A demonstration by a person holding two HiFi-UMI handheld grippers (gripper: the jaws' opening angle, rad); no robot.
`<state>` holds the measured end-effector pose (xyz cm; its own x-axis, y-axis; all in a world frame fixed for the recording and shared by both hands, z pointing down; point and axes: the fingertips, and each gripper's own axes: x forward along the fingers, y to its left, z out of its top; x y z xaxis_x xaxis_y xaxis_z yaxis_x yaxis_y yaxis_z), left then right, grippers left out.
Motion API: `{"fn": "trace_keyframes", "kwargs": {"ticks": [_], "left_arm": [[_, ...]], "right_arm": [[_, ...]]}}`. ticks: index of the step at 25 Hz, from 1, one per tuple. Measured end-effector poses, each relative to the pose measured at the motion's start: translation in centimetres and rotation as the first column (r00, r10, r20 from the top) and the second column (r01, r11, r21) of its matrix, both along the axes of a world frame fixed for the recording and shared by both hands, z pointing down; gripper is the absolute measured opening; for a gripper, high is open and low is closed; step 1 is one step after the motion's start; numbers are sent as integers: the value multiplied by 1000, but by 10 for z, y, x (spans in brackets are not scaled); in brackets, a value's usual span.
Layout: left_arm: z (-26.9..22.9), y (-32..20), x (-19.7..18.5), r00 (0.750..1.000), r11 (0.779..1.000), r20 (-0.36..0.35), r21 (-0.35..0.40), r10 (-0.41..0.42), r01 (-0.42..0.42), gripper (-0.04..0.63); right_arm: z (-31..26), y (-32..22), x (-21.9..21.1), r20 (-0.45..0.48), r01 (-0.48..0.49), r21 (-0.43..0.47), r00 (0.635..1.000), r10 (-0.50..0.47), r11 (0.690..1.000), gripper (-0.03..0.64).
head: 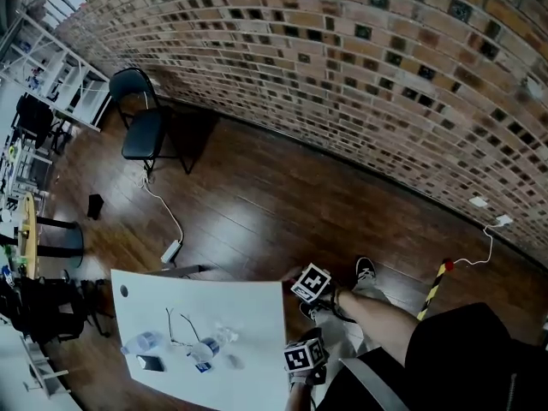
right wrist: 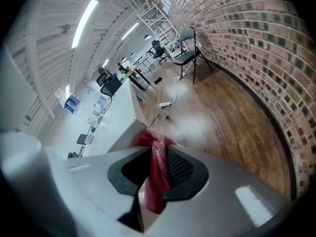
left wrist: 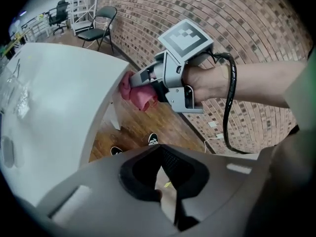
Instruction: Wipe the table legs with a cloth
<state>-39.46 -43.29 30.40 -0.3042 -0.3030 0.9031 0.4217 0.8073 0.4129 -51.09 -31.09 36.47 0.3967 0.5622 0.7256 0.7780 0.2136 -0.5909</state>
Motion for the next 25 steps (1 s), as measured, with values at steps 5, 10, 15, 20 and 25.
{"fn": "trace_keyframes", "kwargs": {"ticks": [5,10,15,20,25], "left_arm": [[-14,-2,-22,998,999,44,14,-46,45,2],[-9,1,5,1000,1000,5,0,-1,1,2],[1,1,33,999,999,-6,14,-50,50,2],[6,-3,81,975,975,-40,-33,-219,218,2],[0,-32,124,917,917,-6,-31,-399,399,2]], "right_arm": [[-10,-5,18,-24,3,-4,1000,-3,1000,57],[-14,-15,52,-28,24,2,999,-24,1000,57],[-15,-25,85,-42,63,-9,997,-64,998,57],[-19,-36,133,-66,153,-18,986,-154,988,57],[-21,-52,194,-93,252,-27,963,-254,967,57]]}}
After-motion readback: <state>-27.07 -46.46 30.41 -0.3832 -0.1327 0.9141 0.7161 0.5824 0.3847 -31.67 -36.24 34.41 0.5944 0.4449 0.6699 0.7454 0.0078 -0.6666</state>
